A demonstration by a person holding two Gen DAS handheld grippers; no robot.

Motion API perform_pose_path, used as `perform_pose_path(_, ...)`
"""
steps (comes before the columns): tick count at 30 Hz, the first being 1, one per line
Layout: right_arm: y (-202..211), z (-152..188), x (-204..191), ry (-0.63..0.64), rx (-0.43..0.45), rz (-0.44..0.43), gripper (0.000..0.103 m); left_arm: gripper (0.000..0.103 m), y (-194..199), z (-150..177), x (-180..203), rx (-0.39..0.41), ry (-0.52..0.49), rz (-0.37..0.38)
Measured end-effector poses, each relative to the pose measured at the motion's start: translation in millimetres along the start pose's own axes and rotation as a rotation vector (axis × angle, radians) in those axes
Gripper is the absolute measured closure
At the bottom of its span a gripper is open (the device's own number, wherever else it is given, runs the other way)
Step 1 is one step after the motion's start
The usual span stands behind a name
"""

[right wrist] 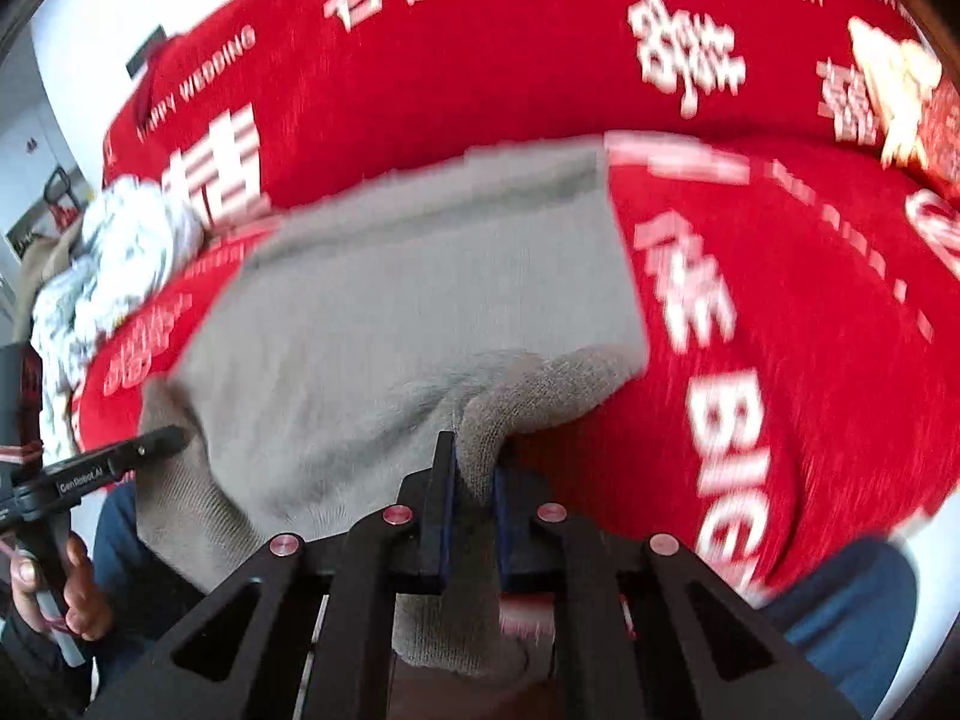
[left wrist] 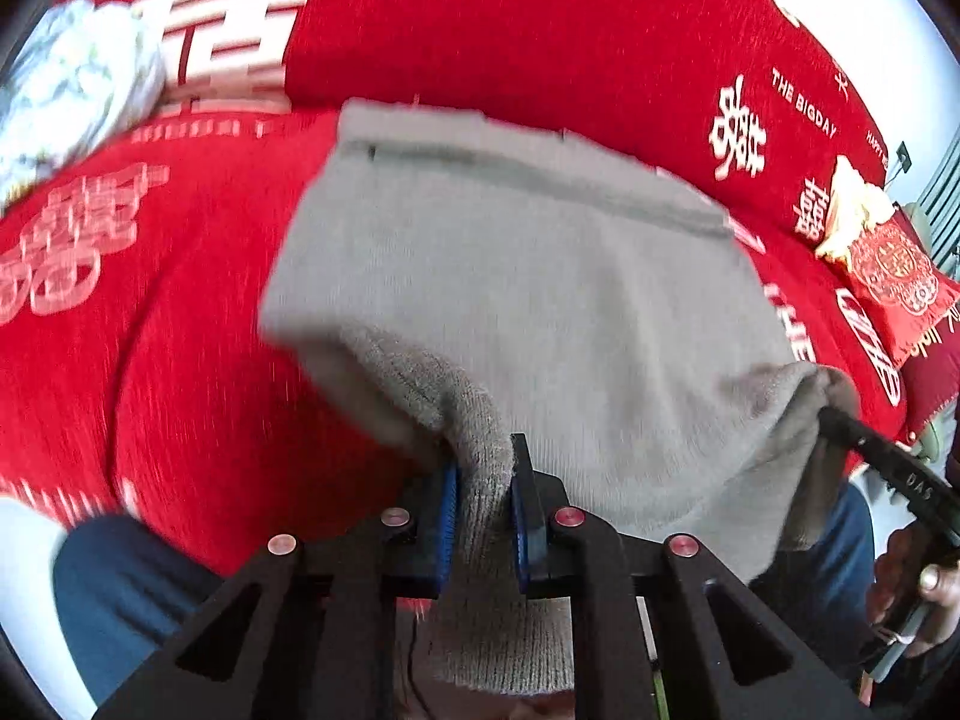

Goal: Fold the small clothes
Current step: 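Move both tools to the sweater hem and close them on it, then lift the hem with both tools and fold it toward the collar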

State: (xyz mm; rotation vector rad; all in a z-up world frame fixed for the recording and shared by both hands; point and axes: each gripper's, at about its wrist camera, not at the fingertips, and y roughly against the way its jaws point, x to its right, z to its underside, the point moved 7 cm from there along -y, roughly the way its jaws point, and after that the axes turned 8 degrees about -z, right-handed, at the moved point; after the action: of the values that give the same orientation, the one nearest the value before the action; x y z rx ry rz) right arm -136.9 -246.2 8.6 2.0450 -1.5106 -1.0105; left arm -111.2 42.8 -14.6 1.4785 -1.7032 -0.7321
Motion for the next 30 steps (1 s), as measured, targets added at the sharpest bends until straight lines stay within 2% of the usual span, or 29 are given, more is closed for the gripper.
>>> perform_pose_path(4,-29.0,-42.3,11.1,-0.051,0.031,0.035,0.092,0.087,-15.7,-37.2,4.1,0.024,0.018,-0.018)
perform_pose_path(7,-54.5,-45.2,19.9,-0.067,-0.002,0.054,0.092,0.087,-37.5,-42.2,-0.8,-0.013,0.029,-0.036)
perform_pose_path(11,-61.2,-33.3,24.2,-0.071,-0.009,0.046,0.087,0.083,-36.9,-34.4,-3.3,0.001,0.061,0.0)
perform_pose_path(12,-58.8,-32.8,25.3,-0.08,-0.003,0.036,0.083,0.072,-36.2,-31.3,-4.4,-0.011,0.072,0.018)
perform_pose_path(13,-55.8,-30.9,26.1,-0.1,-0.006,0.016,0.07,0.064,-35.1,-27.2,-4.2,-0.022,0.087,0.046)
perform_pose_path(15,-46.4,-26.4,28.0,-0.139,0.003,-0.008,0.031,0.014,-30.4,-16.9,-4.0,-0.048,0.124,0.096)
perform_pose_path(16,-41.0,-22.9,27.7,-0.147,0.018,-0.013,0.024,0.008,-27.4,-10.4,-7.2,-0.045,0.149,0.077)
perform_pose_path(17,-33.2,-17.4,27.5,-0.15,0.044,-0.022,0.022,0.007,-23.9,-4.4,-9.3,-0.03,0.164,0.057)
perform_pose_path(20,-28.3,1.7,23.5,-0.138,0.024,-0.032,0.022,0.007,-26.1,16.4,-5.2,-0.064,0.158,0.078)
perform_pose_path(22,-34.6,16.3,19.2,-0.119,-0.001,-0.032,0.022,0.007,-36.5,32.8,-2.8,-0.109,0.167,0.065)
perform_pose_path(24,-43.1,23.7,16.0,-0.083,-0.027,0.0,0.024,0.008,-48.4,46.3,5.0,-0.142,0.122,0.025)
perform_pose_path(25,-43.6,23.8,9.8,-0.031,-0.014,0.032,0.037,0.009,-47.6,48.2,10.0,-0.118,0.087,-0.009)
perform_pose_path(26,-45.6,24.1,2.1,0.015,-0.03,0.033,0.077,0.025,-46.0,49.1,15.5,-0.105,0.049,-0.031)
perform_pose_path(27,-47.6,24.7,-2.4,0.029,-0.052,0.018,0.09,0.055,-42.3,47.4,19.8,-0.085,0.016,-0.044)
perform_pose_path(28,-47.9,24.9,-6.0,0.029,-0.07,-0.002,0.09,0.077,-36.8,44.7,24.3,-0.066,-0.007,-0.024)
perform_pose_path(29,-44.9,23.9,-9.3,0.035,-0.064,-0.011,0.09,0.09,-34.6,43.8,26.4,-0.077,-0.004,0.019)
perform_pose_path(30,-40.3,22.6,-13.6,0.05,-0.055,-0.026,0.09,0.09,-31.5,41.7,25.1,-0.076,0.017,0.044)
